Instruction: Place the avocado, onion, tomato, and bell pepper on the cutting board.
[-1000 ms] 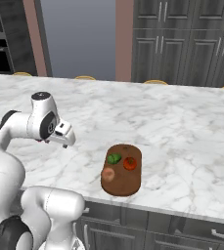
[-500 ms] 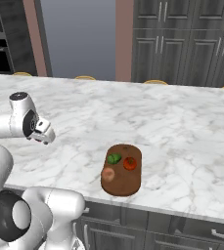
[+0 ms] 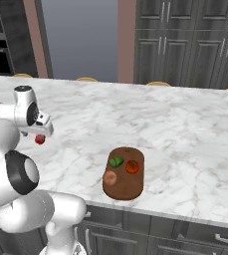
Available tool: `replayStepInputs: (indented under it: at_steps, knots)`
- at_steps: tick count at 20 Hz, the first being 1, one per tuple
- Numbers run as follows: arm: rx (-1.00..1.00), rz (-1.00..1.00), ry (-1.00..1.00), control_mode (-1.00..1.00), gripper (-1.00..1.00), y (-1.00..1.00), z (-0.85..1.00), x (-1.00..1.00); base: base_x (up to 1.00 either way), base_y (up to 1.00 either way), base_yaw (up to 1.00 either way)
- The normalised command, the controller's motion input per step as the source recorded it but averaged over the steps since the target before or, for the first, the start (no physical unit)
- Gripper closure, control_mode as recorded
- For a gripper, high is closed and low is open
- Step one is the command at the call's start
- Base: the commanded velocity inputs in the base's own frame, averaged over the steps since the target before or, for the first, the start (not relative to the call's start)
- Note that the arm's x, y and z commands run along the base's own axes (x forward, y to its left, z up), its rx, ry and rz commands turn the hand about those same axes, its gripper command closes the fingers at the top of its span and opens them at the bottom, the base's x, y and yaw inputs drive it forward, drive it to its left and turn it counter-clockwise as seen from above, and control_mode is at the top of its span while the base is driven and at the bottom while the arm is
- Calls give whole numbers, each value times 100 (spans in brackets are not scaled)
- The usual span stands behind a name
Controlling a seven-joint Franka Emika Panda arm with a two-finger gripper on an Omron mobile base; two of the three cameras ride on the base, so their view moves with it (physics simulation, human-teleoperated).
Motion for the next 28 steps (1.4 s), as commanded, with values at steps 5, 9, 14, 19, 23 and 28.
replayStepInputs:
  at_steps: [5, 9, 14, 19, 23, 28]
  knots:
    - [0, 8, 0, -100, -100, 55, 0, 37, 0, 0, 0]
    - [0, 3, 1, -100, -100, 37, 0, 49, 0, 0, 0]
    - [0, 0, 1, -100, -100, 14, -7, 55, 0, 0, 0]
    - [0, 0, 0, -100, -100, 11, -13, 38, 0, 0, 0]
    - [0, 0, 0, -100, -100, 13, -19, 24, 0, 0, 0]
    - [0, 0, 0, -100, -100, 5, -23, 24, 0, 0, 0]
